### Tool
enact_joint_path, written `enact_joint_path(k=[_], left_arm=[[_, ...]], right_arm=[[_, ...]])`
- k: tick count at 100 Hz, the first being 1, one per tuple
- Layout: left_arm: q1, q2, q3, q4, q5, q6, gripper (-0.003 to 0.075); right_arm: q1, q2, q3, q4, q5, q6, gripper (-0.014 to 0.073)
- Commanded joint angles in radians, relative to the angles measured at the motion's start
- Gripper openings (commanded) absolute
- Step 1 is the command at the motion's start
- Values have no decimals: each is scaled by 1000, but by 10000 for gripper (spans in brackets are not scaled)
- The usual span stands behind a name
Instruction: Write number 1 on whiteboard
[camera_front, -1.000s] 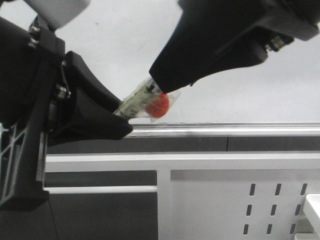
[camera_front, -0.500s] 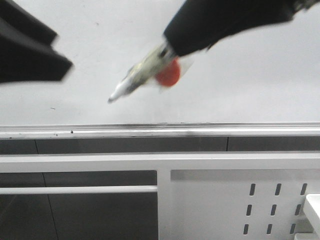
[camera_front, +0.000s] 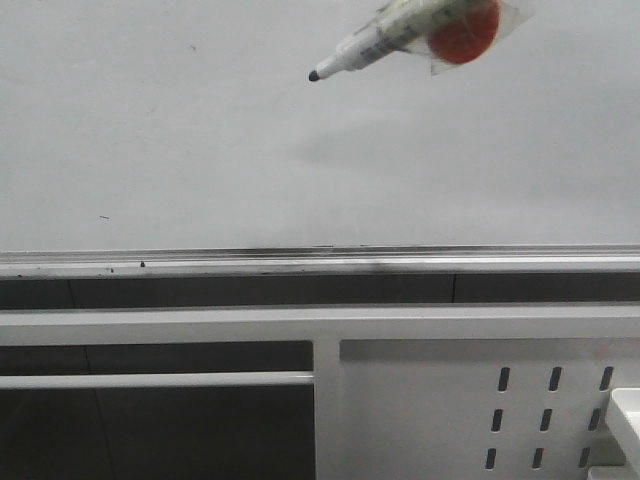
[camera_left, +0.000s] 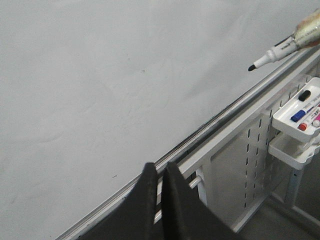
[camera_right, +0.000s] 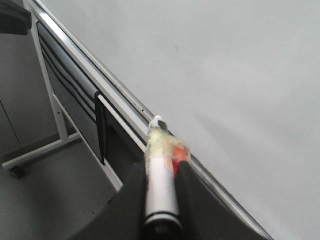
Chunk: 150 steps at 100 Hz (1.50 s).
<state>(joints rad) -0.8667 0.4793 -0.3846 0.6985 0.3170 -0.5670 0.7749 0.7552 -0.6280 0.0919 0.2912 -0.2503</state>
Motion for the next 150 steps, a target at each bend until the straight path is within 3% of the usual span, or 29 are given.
enact_joint_path(k=[1,18,35,91,125,150], left_arm=[[-5,0,7,171,-97,-178,-20],[-5,0,42,497,-78,-560,-20],[-5,0,44,707,33,-788,-20],[-5,0,44,725,80,-800,-20],[-5,0,44,734,80,-800,-20],[-5,0,44,734,80,-800,-20]], right_arm=[[-9,-7,-23,-6,-95,-3,-67],[-62,-7,-23,-6,-122,-3,-67],[-129,-7,-23,-6,-142,-3,-68],[-150,123,-25,-20,-259,-3,-68],[-201,144,-25,-24,-261,-3,-69],[-203,264,-23,-24,-229,-3,-69]])
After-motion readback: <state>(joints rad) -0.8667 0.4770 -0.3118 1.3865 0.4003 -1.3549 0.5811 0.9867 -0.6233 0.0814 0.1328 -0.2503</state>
